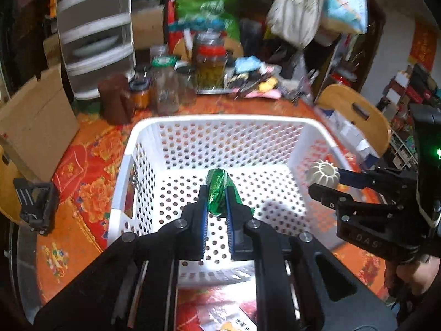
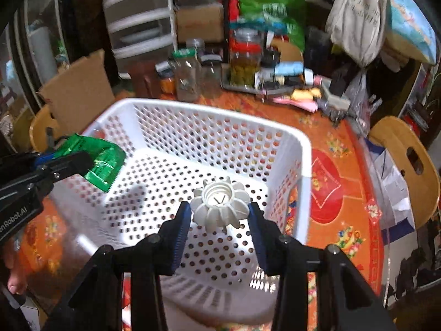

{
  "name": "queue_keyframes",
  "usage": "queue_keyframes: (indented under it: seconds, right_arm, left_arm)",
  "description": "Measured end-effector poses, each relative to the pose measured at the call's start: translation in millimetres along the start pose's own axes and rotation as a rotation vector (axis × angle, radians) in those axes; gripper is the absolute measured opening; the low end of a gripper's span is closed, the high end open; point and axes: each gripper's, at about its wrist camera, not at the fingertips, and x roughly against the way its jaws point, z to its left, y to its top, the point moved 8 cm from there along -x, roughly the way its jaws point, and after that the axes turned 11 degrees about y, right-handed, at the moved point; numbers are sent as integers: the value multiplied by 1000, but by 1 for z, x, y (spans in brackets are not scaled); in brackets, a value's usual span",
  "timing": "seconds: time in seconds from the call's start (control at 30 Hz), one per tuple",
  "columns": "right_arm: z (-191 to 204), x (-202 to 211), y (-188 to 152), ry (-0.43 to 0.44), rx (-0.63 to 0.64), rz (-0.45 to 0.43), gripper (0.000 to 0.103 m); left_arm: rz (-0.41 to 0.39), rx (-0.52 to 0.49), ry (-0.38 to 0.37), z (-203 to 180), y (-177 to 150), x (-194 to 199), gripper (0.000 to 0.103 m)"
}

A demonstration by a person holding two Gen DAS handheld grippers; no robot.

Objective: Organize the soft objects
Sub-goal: 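Carry both items over the basket and open both tools to drop them, then withdraw both tools from the basket back toward the remaining items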

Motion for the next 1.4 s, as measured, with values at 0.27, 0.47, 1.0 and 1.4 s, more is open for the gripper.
queue_keyframes:
  seconds: [0.27, 0.47, 1.0, 1.4]
  right_arm:
    - [-13, -40, 3, -41, -6, 105, 42]
    - [-8, -43, 6, -54, 22, 116, 53]
    - [-9, 16, 9, -18, -10, -28, 103]
    - [-7, 37, -1, -4, -23, -65, 103]
  left_arm:
    - [167, -30, 26, -3, -18, -69, 10]
    - [148, -9, 10, 0, -22, -71, 16]
    - [-21, -20, 70, 22, -15, 2, 92]
    - [-58, -1, 84, 32, -27, 34, 95]
